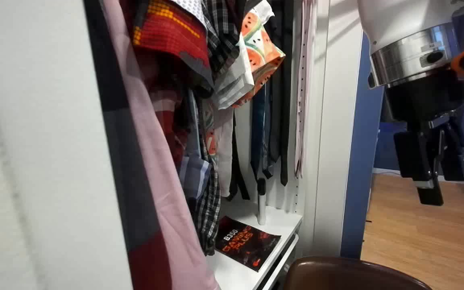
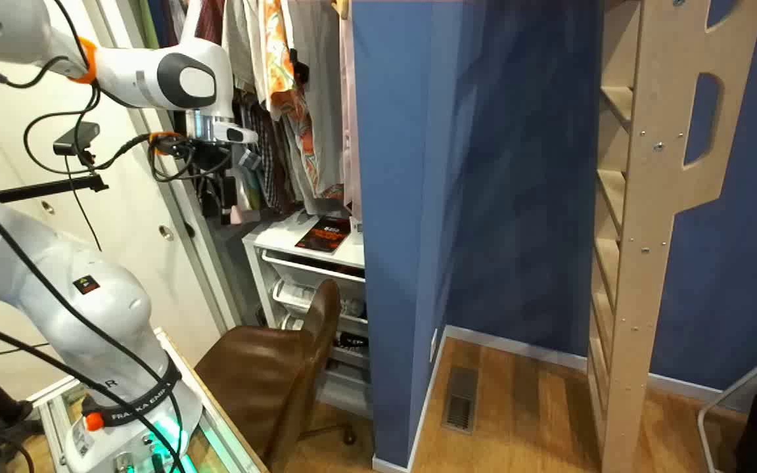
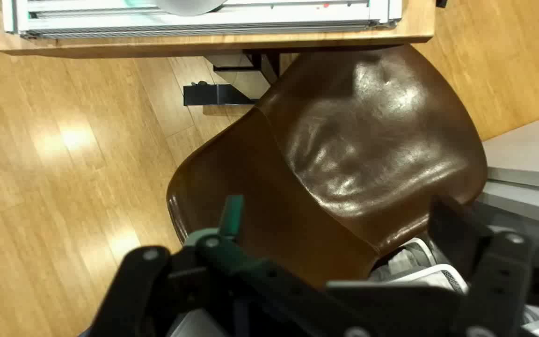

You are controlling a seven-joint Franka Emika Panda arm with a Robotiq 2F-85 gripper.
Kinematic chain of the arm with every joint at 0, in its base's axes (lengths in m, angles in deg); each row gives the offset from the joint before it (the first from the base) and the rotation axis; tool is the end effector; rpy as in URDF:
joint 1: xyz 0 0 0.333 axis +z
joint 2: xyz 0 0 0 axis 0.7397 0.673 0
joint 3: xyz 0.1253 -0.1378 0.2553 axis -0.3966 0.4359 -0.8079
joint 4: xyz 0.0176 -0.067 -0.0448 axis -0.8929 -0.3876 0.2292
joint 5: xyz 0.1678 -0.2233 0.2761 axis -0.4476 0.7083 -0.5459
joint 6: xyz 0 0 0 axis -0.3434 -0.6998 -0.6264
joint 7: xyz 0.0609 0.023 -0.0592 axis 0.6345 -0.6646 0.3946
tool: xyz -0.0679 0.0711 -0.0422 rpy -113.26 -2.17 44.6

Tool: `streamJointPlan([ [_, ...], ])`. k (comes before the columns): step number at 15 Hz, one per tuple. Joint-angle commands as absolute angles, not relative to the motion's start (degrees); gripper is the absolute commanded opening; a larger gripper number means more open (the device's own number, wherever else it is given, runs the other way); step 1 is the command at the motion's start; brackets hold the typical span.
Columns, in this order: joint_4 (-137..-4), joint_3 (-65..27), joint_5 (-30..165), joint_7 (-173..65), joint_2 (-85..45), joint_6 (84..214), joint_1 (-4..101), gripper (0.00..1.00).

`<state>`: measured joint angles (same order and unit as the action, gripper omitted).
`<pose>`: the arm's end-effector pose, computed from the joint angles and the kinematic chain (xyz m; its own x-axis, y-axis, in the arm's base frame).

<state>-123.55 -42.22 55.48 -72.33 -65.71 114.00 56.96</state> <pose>0.3061 0.1817 0.4165 0.9655 -0.0350 -0.2581 0.0014 -0.9902 0.1396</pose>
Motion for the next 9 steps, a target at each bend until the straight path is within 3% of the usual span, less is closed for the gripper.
streamJointPlan([
  [1, -123.5, -41.5, 55.8, -72.6, -65.6, 113.9, 57.7, 1.0],
  [9, -122.2, -41.7, 57.8, -72.7, -68.3, 111.6, 57.8, 1.0],
])
